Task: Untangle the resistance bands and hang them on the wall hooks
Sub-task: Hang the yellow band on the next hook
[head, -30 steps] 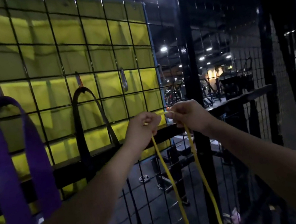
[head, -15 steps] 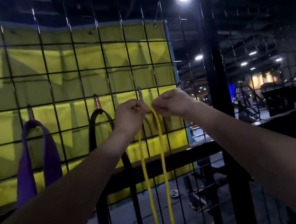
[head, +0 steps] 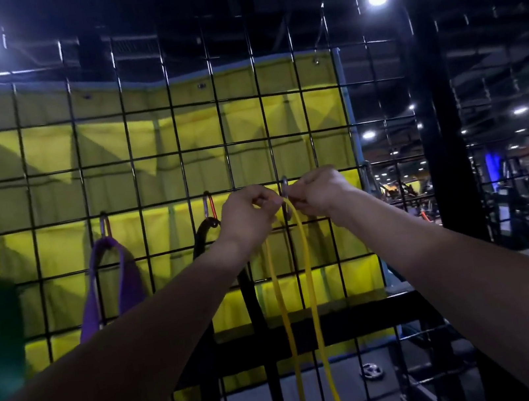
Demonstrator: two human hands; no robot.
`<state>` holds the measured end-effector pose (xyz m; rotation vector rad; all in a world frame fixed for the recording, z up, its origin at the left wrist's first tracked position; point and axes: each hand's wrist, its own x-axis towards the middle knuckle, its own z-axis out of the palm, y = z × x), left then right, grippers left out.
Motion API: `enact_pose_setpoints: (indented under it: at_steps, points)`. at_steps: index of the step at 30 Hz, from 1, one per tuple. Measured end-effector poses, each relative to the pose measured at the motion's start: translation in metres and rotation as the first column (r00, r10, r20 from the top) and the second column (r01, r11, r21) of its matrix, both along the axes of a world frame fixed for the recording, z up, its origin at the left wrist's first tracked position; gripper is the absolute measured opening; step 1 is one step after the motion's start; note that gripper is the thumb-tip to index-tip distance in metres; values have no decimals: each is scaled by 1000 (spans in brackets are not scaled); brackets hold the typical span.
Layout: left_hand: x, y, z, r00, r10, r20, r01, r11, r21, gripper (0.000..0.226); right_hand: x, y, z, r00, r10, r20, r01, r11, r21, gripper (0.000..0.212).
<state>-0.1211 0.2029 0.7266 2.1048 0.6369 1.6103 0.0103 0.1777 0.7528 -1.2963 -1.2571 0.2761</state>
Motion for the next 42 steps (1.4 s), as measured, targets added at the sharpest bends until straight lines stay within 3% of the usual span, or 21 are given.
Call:
enact_pose_setpoints:
  at_steps: [8, 14, 18, 24, 26, 30, 39, 42]
  points:
    - [-4, 1, 1, 1000, 24, -7, -24, 1000, -7, 6, -4, -8, 4, 997, 46, 54, -45, 999, -22, 23]
    - [4, 0, 4, 1000, 0, 4, 0, 999, -41, 6, -1, -15, 17, 990, 5, 141, 11, 994, -107, 16]
    - [7, -1, 7, 1000, 0, 3, 0, 1000, 1, 11, -1, -14, 22, 996, -24, 85, 38, 984, -174, 29]
    - [5, 2, 8, 1000, -10, -8, 10, 1000, -14, 14, -4, -15, 23, 999, -25, -22, 19, 977, -213, 28]
    - [5, 1, 9, 1000, -20, -2, 20, 1000, -18, 15, -4, -16, 22, 999, 5, -50, -15, 979, -205, 29]
    - [8, 0, 11, 998, -61, 17, 61, 998, -30, 17, -1, -19, 19, 995, 86, -54, -94, 980, -173, 11]
    - [15, 5, 7, 991, -60, 123, 66, 997, -46, 8, 1, -16, 10, 995, 84, 60, -81, 996, -39, 21]
    - [19, 5, 9, 988, -73, 139, 77, 997, -27, 14, 0, -16, 10, 993, 74, 88, -71, 997, -38, 10]
